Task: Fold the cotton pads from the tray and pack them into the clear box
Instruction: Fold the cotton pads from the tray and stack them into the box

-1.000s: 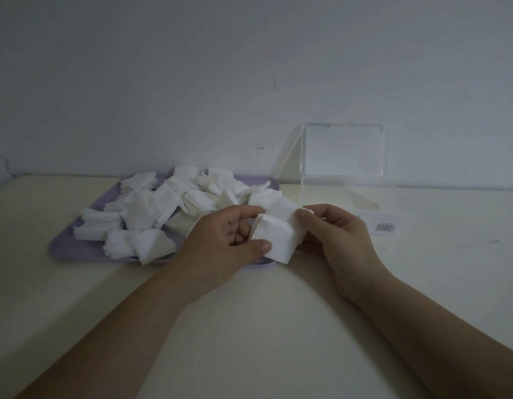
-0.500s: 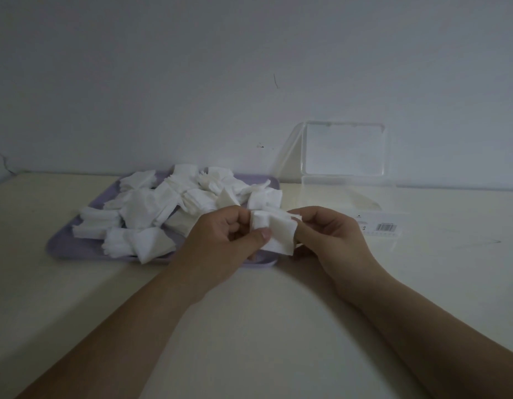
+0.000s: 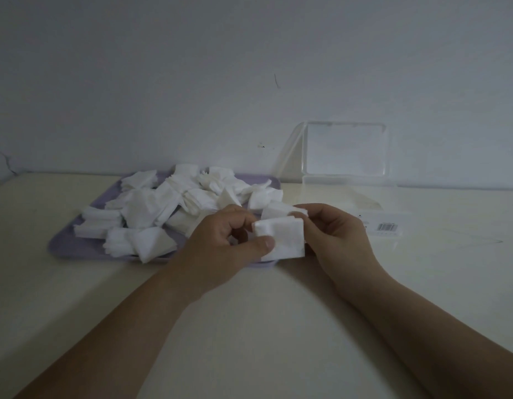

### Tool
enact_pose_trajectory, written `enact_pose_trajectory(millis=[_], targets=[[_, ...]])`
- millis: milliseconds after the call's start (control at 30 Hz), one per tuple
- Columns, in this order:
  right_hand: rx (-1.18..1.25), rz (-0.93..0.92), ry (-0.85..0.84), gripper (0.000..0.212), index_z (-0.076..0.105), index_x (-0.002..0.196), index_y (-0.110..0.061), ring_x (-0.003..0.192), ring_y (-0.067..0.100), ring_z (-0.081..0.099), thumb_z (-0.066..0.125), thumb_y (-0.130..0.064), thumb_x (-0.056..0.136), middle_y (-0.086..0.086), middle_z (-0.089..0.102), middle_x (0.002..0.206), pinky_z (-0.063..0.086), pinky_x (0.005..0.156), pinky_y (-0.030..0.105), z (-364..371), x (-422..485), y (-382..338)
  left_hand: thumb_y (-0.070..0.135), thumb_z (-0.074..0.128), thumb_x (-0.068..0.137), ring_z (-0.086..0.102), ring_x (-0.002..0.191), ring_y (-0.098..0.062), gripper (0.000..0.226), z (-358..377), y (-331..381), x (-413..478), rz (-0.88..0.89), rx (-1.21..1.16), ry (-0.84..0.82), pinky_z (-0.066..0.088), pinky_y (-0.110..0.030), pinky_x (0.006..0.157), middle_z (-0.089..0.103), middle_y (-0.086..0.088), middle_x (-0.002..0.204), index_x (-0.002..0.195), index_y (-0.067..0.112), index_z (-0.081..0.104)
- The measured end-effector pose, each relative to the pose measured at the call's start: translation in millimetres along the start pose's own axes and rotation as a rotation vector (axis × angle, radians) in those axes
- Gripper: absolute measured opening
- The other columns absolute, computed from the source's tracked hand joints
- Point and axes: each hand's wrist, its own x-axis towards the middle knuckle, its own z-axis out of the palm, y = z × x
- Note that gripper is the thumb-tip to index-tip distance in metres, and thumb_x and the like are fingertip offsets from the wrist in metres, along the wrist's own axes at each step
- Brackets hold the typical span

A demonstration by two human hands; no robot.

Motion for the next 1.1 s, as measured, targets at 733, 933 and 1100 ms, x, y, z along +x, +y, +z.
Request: enact_pose_trajectory(millis=[733,933,1100], targets=[[-0.216,-0.158,-0.167,0.037,0.067,0.119,-0.026,0.102,0.014,0.072,0.065,-0.016,0.083,-0.004,0.076,0.113,0.057,0.087,0.033,2,1,7,0.014,0.083,0.084,0.049,0.064,-0.007,0.012,6,-2,0,-0.014,-0.058,0.015,0.043,-0.022,0.060,0.059,-0.003,0.069,0.091,0.020,0.075],[-0.356,-0.107,-0.173,0.064,0.048,0.147,-0.028,0.127,0.011,0.062,0.061,-0.016,0.086,-0.008,0.065,0.136,0.048,0.112,0.045,5,0,11,0.015,0.086,0.081,0.053,0.069,-0.017,0.031,7,-1,1,-0.042,-0.130,0.018,0.047,-0.032,0.066,0.065,-0.022,0.078,0.109,0.025,0.077],[-0.360,-0.032,-0.191,0.073,0.035,0.156,-0.036,0.138,0.010,0.053,0.053,-0.011,0.090,-0.017,0.056,0.146,0.040,0.120,0.046,13,-5,10,0.017,0.081,0.085,0.056,0.068,-0.033,0.033,8,1,0,-0.056,-0.164,0.076,0.053,-0.042,0.067,0.063,-0.022,0.081,0.114,0.031,0.076]])
